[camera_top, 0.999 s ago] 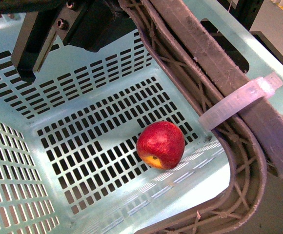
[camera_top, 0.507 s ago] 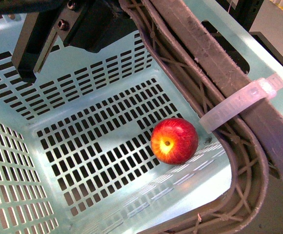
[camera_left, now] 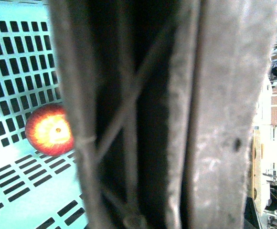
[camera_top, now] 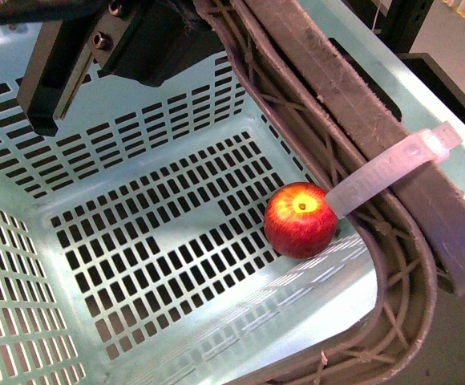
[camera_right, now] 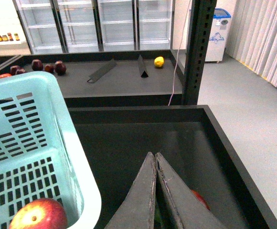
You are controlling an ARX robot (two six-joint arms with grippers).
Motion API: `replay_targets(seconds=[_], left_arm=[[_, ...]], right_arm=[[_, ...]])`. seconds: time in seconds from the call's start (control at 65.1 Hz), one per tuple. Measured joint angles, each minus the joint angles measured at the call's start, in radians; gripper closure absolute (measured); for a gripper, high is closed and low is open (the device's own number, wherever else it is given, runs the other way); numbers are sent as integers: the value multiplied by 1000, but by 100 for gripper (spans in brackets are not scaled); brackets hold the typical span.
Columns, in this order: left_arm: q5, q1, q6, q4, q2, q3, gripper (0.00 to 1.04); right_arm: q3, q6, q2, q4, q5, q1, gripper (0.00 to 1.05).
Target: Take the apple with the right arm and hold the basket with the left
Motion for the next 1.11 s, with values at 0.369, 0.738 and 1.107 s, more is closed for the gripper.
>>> replay_targets(seconds=[0.369,0.738,1.107], left_arm=[[1,0,0,0,0,0,90],[0,0,0,0,0,1,90],[0,0,0,0,0,1,90]], right_arm=[[0,0,-125,-124,0,0,103],[0,0,-315,-320,0,0,103],[0,-2,-317,-321,0,0,43]])
